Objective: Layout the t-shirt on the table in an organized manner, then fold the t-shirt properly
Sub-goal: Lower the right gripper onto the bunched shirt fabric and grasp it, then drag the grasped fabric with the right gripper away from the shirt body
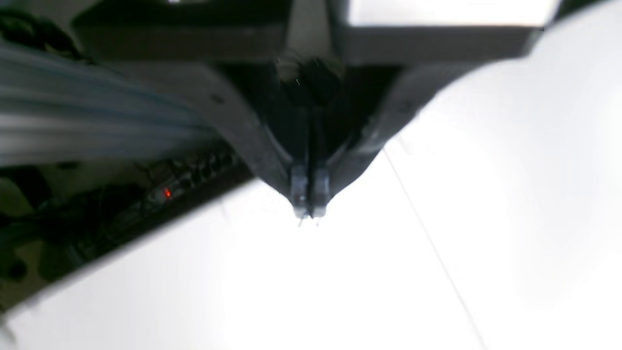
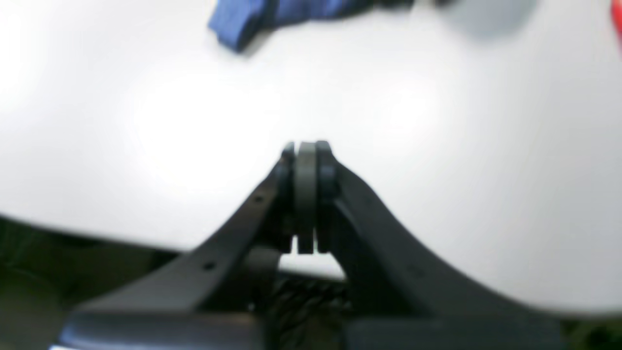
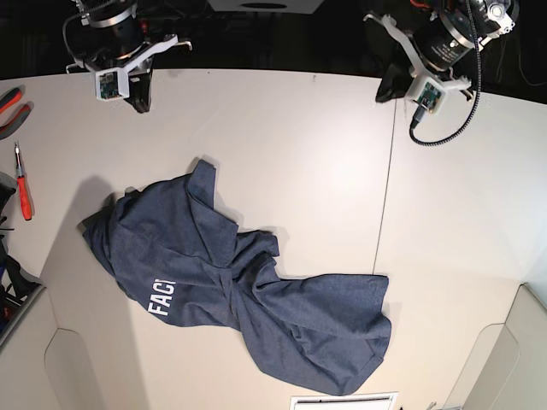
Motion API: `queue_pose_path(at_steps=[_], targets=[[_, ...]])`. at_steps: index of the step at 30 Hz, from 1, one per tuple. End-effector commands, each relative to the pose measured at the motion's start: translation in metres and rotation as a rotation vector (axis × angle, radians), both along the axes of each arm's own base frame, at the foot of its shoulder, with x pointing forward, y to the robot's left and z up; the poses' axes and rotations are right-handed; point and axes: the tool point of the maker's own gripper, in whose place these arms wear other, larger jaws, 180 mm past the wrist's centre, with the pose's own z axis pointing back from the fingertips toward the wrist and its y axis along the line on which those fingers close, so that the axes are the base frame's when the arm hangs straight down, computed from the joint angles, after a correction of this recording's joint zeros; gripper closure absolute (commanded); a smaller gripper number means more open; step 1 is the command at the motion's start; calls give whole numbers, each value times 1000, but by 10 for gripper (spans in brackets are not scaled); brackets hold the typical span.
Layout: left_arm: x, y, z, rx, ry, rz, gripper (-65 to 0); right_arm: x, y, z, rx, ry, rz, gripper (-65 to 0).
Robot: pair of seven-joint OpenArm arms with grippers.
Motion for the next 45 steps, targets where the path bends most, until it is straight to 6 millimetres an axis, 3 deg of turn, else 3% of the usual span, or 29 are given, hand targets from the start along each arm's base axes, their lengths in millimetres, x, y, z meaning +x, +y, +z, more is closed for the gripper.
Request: queue_pose_path(at_steps=[1, 3, 5, 7, 8, 11, 15, 22, 30, 36, 42, 45], targets=[[9, -1, 11, -14, -47, -2, 0, 11, 0, 11, -18, -54, 16, -79], [23, -1, 18, -14, -87, -3, -10, 27, -1, 18, -46, -95, 30, -216], [36, -1, 25, -14, -122, -2, -137, 41, -1, 25, -59, -132, 36, -282], [48, -1, 31, -17, -154, 1, -233, 54, -1, 31, -64, -163, 41, -285], [53, -1, 33, -17, -168, 7, -249, 59, -1, 33, -66, -170, 44, -285], [69, 7, 38, -7, -203, 51, -252, 72, -1, 31, -123, -140, 94, -285], [80, 10, 34, -10, -206, 65, -252, 92, -18, 29, -192, -145, 136, -353], [90, 25, 0, -9, -135, 108, -288, 118, -63, -2, -284, -80, 99, -357], [94, 27, -11, -16, -113, 125, -288, 147, -75, -25, -190, -26, 19, -357], [95, 22, -10, -36, -117, 134, -288, 159, -54, -53, -80, 42, 0, -356], [96, 21, -10, -50, -117, 139, -288, 159, -27, -60, -19, 52, -4, -349], [96, 21, -10, -50, -117, 139, -288, 159, -23, -60, -11, 53, -4, -256]])
